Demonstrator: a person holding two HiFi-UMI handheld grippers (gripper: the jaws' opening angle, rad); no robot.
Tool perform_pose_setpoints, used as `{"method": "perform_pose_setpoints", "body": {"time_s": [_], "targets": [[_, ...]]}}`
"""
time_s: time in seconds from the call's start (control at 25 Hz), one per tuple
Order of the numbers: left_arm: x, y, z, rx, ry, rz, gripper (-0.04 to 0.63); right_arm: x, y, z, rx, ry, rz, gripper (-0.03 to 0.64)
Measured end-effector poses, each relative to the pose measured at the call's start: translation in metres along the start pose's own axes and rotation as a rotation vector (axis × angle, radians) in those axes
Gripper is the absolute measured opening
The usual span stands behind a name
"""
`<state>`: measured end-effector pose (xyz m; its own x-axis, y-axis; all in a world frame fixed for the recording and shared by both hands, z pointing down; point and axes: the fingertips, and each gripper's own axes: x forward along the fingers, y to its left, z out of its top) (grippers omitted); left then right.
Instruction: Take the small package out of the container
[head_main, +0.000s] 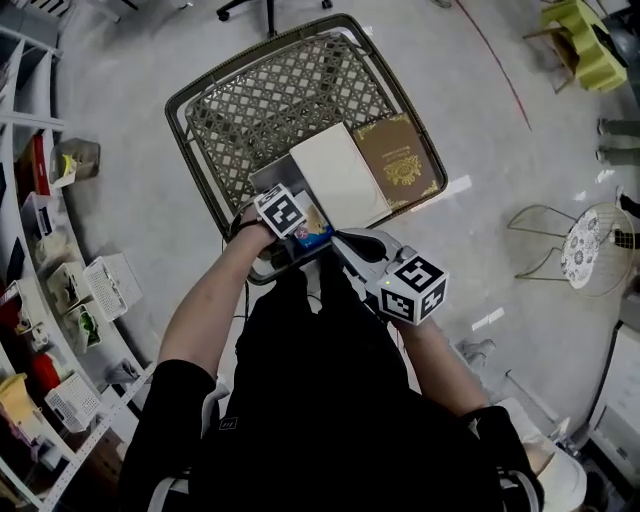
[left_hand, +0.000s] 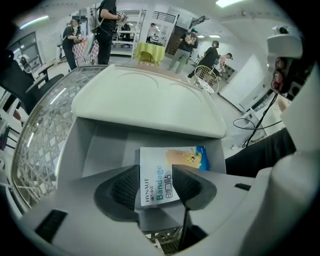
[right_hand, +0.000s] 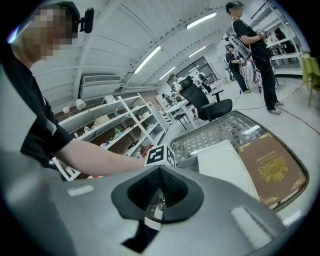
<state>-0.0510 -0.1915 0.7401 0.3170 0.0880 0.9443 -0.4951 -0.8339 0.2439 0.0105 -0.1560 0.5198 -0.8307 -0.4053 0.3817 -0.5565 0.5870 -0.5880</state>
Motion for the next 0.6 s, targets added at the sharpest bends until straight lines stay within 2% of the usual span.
{"method": "perform_pose_setpoints", "body": {"time_s": [0.16, 0.44, 0.6], "targets": [[-0.006, 0.001, 0.008, -0.007, -0.059, 0.008, 0.193, -0.003, 0.001, -0.001, 0.002, 0.013, 0.014, 0.012], [-0.036, -0.021, 0.023, 0.024, -0.165, 0.057, 0.193, -0.002, -0.004, 0.008, -0.013, 0.019, 0.039, 0.012], [-0.044, -0.027, 0.020, 0.003, -0.236, 0.088, 0.193, 0.001, -0.010, 0.016, -0.039, 0.021, 0.046, 0.012]]}}
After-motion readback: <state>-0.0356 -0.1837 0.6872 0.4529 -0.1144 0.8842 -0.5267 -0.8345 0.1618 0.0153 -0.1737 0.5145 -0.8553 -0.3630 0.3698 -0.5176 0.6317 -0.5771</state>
